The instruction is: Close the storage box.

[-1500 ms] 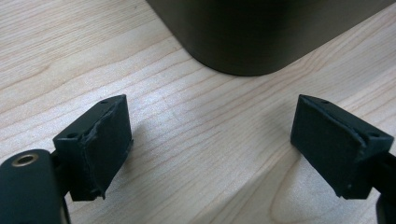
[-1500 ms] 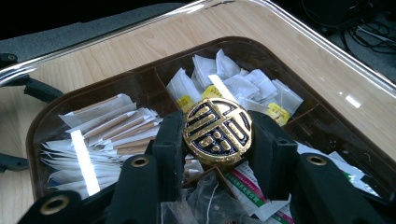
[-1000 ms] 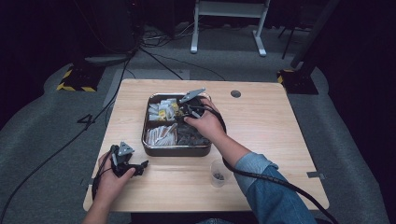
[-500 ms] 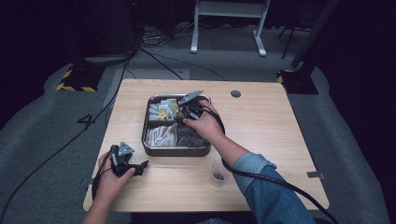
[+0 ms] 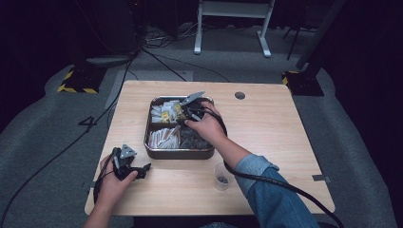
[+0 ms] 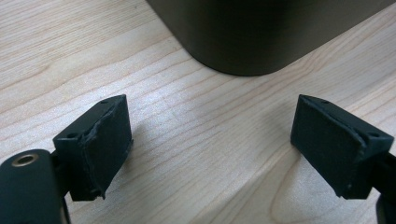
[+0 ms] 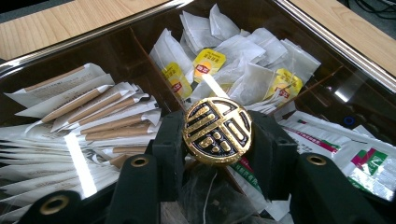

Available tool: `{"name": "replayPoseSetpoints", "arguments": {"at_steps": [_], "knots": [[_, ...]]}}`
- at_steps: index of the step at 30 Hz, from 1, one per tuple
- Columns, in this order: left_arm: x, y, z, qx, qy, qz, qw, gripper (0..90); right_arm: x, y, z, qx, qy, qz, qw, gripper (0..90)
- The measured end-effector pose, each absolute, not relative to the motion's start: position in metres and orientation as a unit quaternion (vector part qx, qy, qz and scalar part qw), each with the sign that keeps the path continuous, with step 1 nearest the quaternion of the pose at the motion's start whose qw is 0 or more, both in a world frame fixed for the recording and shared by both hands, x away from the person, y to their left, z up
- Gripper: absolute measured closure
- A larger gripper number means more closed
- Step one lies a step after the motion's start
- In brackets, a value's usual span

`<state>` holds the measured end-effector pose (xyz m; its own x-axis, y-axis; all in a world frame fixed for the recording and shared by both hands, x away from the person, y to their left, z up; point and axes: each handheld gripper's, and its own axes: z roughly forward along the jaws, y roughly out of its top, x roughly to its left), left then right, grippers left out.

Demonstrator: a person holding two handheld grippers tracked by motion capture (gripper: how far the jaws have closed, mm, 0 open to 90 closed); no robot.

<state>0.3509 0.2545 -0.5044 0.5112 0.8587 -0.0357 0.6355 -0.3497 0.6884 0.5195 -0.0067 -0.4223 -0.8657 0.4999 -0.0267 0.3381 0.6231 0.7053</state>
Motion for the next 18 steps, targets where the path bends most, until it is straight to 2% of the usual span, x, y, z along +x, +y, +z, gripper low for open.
{"name": "replayPoseSetpoints", "arguments": {"at_steps": [18], "knots": [[0.3510, 0.2546, -0.5044, 0.804, 0.464, 0.169, 0.330, 12.6, 0.5236, -0.0040, -0.4301, 0.238, 0.896, 0.358, 0.107, 59.0]]}}
